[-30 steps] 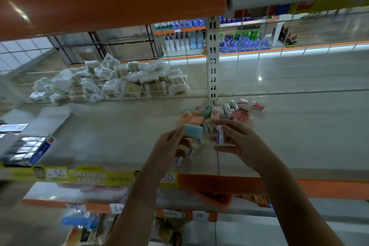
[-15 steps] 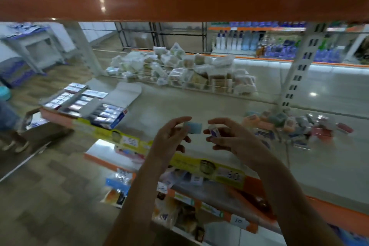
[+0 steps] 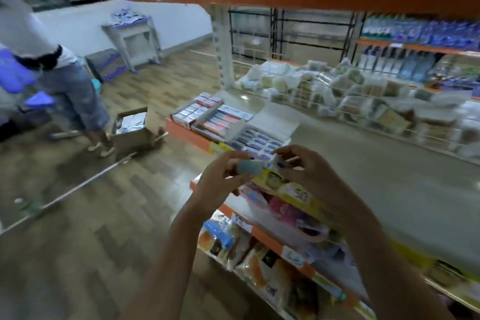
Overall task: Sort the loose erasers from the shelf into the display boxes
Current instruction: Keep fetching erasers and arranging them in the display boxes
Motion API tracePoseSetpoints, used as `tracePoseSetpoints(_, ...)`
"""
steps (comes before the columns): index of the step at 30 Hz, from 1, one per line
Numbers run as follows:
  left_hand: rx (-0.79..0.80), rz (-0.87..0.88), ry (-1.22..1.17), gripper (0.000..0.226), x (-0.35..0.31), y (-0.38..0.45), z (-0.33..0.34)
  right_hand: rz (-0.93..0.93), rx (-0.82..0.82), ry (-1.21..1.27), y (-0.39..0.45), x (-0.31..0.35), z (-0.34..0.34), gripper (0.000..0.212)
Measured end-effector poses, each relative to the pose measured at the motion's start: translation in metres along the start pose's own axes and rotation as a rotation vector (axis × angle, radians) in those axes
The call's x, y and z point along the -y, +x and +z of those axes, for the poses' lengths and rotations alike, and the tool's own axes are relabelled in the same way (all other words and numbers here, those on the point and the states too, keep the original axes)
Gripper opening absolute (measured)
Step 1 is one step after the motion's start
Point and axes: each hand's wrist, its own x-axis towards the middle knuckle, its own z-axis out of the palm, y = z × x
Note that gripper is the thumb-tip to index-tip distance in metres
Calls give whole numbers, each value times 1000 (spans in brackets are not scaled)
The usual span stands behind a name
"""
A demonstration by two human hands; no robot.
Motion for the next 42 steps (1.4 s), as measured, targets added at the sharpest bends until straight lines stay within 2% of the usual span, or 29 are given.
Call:
tracePoseSetpoints(5,-56,-8,47,28,18,22,-38,-43,-43,-174,38,-1,26,24)
tracePoseSetpoints(14,-29,4,140,27,41,103,-88,-63,-26,-252,130,-13,45,28)
tracePoseSetpoints(17,0,-12,171,25,43,137,-100,-63,-30,-249,155,-12,47,35)
tracePoseSetpoints(21,2,40,278,29,52,172,-114,-63,-25,-241,179,-10,50,37)
tracePoseSetpoints(27,125,94,427,30,63,199,-131,-36,-41,-295,203,-6,55,37)
tracePoseSetpoints(30,246,156,522,27,66,208,-136,16,-68,-316,210,-7,59,30)
tracePoseSetpoints(35,503,262,702,29,71,223,-140,103,-192,-343,215,-4,73,28)
tracePoseSetpoints(42,704,336,706,35,79,235,-139,222,-389,-360,203,3,99,30)
